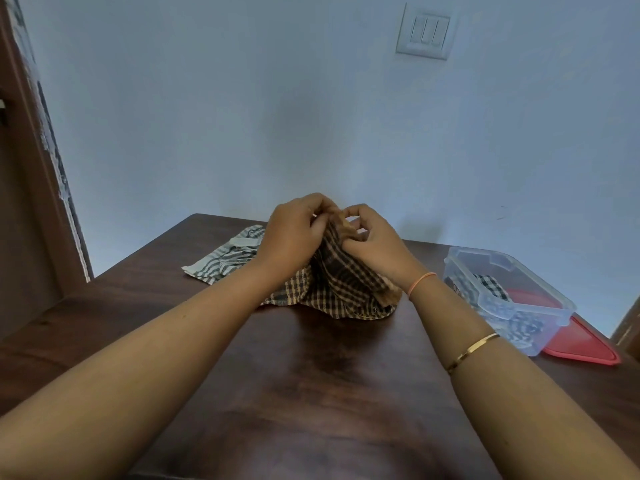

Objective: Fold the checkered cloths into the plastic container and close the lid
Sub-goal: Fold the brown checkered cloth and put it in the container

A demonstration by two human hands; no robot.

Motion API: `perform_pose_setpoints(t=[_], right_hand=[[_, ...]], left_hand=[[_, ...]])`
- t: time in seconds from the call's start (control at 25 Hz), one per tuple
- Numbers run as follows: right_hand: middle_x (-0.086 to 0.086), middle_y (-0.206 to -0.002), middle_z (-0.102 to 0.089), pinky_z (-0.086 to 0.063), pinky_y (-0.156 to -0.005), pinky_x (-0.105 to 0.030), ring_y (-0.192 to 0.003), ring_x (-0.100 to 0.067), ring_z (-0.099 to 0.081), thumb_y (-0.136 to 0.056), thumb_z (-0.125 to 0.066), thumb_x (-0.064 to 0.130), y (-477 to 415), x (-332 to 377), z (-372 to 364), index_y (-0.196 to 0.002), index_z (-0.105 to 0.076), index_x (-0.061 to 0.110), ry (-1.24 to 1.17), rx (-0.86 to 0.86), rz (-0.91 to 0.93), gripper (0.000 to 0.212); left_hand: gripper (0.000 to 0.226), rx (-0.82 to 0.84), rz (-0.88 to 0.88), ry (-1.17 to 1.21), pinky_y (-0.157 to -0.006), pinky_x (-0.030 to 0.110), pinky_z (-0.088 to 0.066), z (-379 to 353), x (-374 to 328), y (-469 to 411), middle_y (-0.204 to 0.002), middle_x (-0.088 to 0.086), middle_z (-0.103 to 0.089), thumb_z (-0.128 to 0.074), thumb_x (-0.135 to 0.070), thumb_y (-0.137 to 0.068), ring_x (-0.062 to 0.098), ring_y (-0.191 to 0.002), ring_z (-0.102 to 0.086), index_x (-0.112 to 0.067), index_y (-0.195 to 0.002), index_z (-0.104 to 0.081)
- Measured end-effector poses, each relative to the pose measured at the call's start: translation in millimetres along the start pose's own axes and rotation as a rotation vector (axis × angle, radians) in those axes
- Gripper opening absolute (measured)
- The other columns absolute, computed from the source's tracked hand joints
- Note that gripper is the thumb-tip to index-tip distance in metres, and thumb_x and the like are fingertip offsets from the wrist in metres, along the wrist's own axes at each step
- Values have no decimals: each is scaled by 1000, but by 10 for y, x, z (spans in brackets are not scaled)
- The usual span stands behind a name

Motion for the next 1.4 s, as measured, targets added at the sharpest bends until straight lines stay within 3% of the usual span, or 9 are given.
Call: perform_pose_setpoints(t=[0.12,0.24,0.4,0.52,0.72,0.84,1.12,1.24,1.4], right_hand=[[-5,-78,-59,-39,-62,-28,-69,-17,-53,-85,-56,12,-15,-57,-49,-85,-57,12,217,-1,38,1],[-6,-77,-61,-39,-66,-30,-73,-20,-53,-90,-53,16,-42,-188,22,-80,-61,5,369,-72,-3,17],[3,-64,-54,-34,-62,-28,-71,-21,-50,-90,-54,20,-23,-438,177,-63,-55,17,448,-142,-158,27],[1,-71,-55,-31,-64,-26,-73,-19,-51,-94,-49,22,4,-406,254,-77,-60,11,352,-301,-128,23],[8,-66,-64,-42,-60,-29,-62,-7,-56,-92,-55,28,-35,175,78,-88,-66,14,303,-220,192,19],[12,-48,-48,-32,-51,-15,-48,-2,-46,-83,-67,35,-21,296,55,-87,-67,15,210,-133,234,21],[-13,-91,-62,-34,-63,-29,-83,-32,-56,-87,-51,12,-70,33,163,-94,-62,7,576,-244,76,13],[-9,-76,-55,-34,-59,-30,-73,-33,-49,-82,-46,4,-40,-192,247,-74,-50,10,622,-225,-125,11],[-7,-61,-46,-29,-49,-28,-67,-30,-50,-80,-52,8,-33,-493,358,-57,-38,11,524,-213,-312,28]], left_hand=[[13,-150,133,93,-57,10,-40,132,118,-33,-70,-18,-55,-58,-28,-91,-2,-63,-52,-17,-84,-62],[22,-327,262,148,-48,17,-32,284,289,6,-70,-12,-50,-47,-28,-97,2,-60,-47,-8,-98,-55],[24,-536,492,256,-63,18,-33,459,582,111,-97,1,-52,-32,-11,-100,19,-84,-52,-9,-121,-43],[43,-276,514,115,-75,29,-45,307,656,89,-116,5,-50,-35,-2,-91,17,-87,-53,-30,-121,-49],[58,394,211,57,-87,27,-44,-225,194,133,-110,-15,-54,-71,-41,-77,7,-101,-58,-37,-130,-47],[7,218,165,-99,-63,27,-41,-96,152,22,-77,-7,-61,-55,-21,-88,20,-82,-60,-20,-88,-62],[20,-122,183,126,-57,21,-38,189,94,-16,-75,-7,-57,-42,-5,-90,5,-66,-51,-18,-88,-57],[19,-260,230,177,-52,9,-35,323,125,-49,-73,-12,-52,-37,-6,-94,-2,-63,-48,-19,-91,-51],[18,-343,524,339,-55,13,-37,338,324,-52,-75,-10,-48,-31,-10,-96,2,-67,-46,-16,-95,-48]])
Point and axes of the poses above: each hand's wrist, its own y-axis away from the middle knuckle, its own z-axis out of the back of the hand, x = y × z, the point moved 6 cm from there along -y, towards the middle knuckle
